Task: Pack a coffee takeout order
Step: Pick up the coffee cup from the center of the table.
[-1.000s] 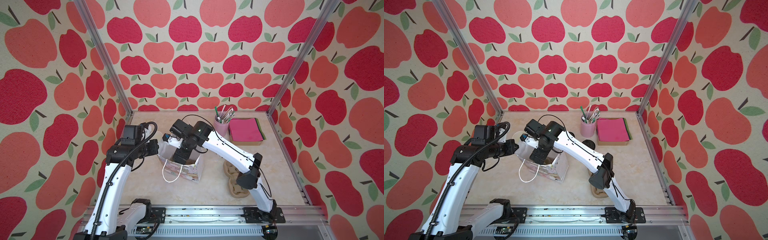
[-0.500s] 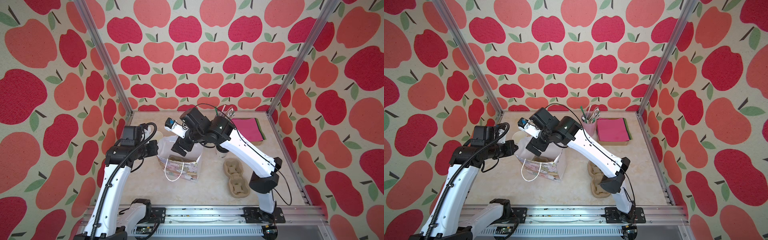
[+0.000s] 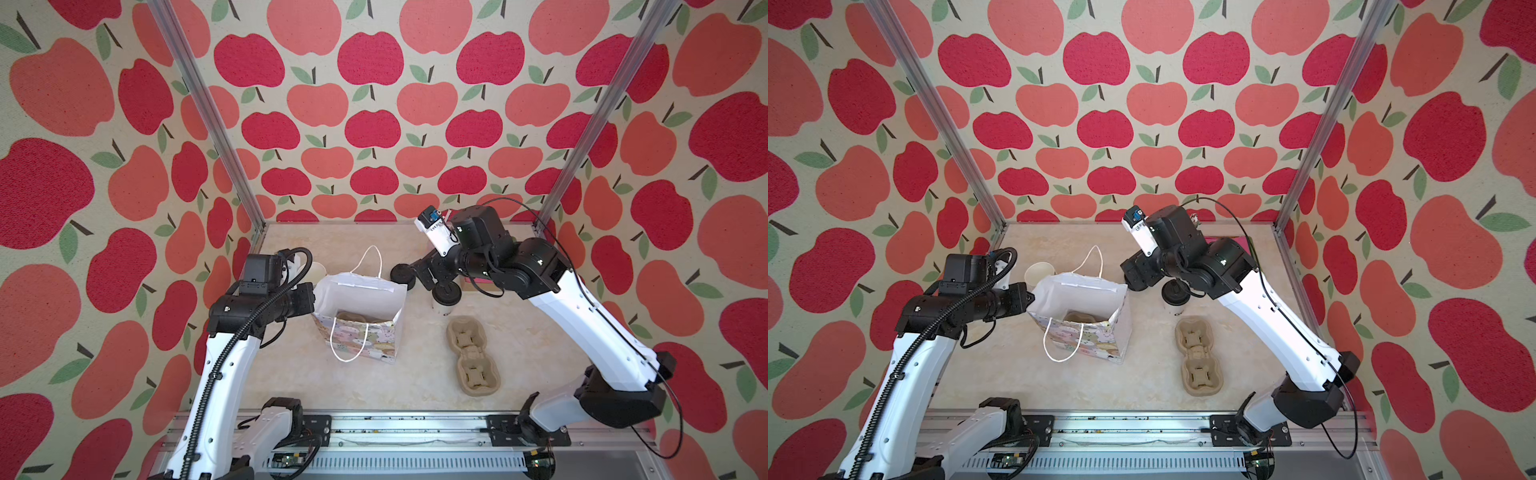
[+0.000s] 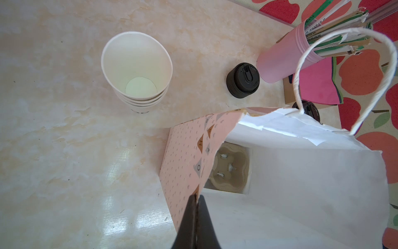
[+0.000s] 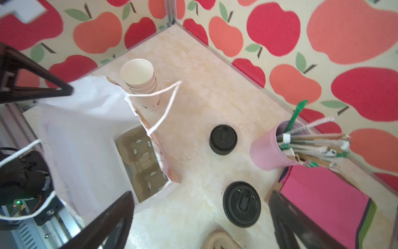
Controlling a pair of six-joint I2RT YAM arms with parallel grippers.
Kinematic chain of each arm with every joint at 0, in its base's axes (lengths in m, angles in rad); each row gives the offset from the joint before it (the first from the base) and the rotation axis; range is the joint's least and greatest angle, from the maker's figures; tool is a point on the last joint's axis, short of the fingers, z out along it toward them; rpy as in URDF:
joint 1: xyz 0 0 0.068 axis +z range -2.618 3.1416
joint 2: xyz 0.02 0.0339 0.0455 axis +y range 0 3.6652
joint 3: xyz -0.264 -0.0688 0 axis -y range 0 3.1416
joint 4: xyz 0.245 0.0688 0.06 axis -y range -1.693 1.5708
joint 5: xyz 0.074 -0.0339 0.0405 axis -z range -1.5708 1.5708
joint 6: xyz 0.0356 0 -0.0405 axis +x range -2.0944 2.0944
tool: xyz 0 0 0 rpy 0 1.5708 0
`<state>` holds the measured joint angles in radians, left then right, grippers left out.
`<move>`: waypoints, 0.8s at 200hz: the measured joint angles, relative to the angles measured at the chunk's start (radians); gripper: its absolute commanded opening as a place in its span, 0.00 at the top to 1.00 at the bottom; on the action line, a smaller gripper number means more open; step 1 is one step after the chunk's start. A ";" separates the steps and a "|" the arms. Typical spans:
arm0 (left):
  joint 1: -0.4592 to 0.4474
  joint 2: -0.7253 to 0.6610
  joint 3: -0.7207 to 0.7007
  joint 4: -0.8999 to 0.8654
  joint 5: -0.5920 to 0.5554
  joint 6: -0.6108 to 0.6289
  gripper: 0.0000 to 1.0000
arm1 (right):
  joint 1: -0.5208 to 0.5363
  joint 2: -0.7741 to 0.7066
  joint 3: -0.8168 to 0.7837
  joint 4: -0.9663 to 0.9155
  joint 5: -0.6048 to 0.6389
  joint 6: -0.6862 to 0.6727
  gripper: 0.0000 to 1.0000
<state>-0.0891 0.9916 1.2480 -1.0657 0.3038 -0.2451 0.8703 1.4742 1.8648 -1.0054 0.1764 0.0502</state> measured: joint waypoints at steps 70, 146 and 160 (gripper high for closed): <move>0.000 0.003 0.000 0.008 0.001 -0.017 0.86 | -0.257 -0.007 -0.248 -0.016 -0.049 0.031 0.01; 0.000 0.003 -0.001 0.050 0.026 -0.051 0.48 | -0.303 0.111 -0.300 -0.004 -0.108 0.037 0.02; 0.000 0.003 -0.001 0.061 0.026 -0.053 0.43 | -0.303 0.130 -0.300 0.000 -0.107 0.039 0.04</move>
<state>-0.0891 0.9943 1.2469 -1.0046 0.3302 -0.2981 0.5671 1.6039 1.5646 -1.0050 0.0692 0.0895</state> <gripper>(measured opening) 0.526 0.974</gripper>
